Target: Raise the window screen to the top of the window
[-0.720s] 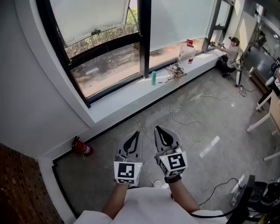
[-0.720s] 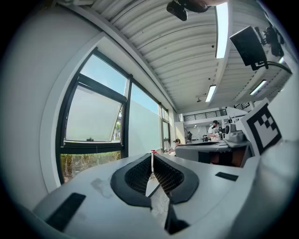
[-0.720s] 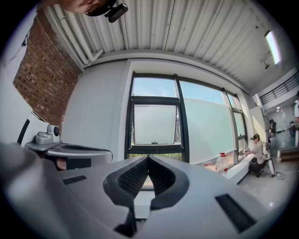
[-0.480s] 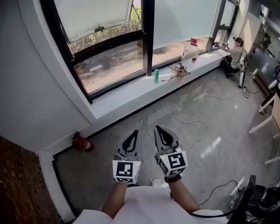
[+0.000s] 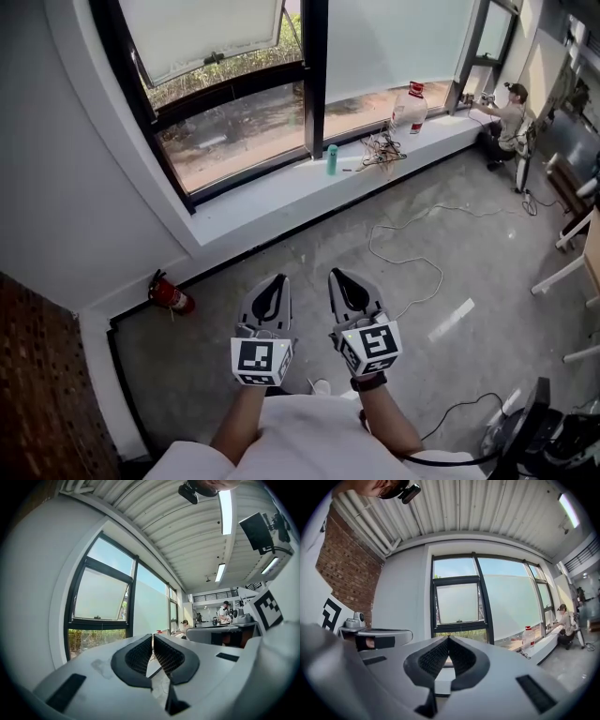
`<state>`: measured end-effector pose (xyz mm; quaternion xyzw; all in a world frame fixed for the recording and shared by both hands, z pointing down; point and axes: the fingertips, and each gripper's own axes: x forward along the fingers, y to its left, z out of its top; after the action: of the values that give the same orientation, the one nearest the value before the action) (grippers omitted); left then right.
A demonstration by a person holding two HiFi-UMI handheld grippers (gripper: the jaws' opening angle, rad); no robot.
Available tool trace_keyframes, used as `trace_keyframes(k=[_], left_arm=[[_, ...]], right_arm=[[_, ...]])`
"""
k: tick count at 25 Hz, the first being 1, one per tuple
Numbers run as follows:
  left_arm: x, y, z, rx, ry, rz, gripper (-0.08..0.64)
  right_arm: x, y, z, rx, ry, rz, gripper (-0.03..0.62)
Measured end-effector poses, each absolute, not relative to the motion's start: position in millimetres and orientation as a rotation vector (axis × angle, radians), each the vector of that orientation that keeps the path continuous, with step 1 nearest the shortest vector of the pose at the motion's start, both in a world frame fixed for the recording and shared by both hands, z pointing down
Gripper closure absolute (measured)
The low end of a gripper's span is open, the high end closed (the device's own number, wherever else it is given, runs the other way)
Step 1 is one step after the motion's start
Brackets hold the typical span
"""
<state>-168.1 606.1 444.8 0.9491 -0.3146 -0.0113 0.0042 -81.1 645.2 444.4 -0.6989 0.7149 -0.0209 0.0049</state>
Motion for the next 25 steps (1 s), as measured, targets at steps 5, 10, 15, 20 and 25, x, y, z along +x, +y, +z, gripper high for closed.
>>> trace_keyframes(k=[5,10,15,20,25], left_arm=[[-151,639,464,2.990,-0.954,0.029,0.546],[-137,624,489,2.955,-0.935,0.108,0.546],[-99,568,493,2.933,-0.918,0.067,0.546],[-63,489,488,2.898,-0.919,-0.004,0.546],[-46,411,457,2.936,-0.972,-0.085,0.546]], right_arm=[[-50,671,470,-2.199,2.167,-0.153,0.603],[-37,658,495,-2.204,2.197,-0.233,0.603],[-10,616,501,-2.234,2.234,-0.239,0.603],[22,544,495,-2.264,2.292,-0.208,0.603],[37,458,466,-2.220,2.350,-0.111,0.603]])
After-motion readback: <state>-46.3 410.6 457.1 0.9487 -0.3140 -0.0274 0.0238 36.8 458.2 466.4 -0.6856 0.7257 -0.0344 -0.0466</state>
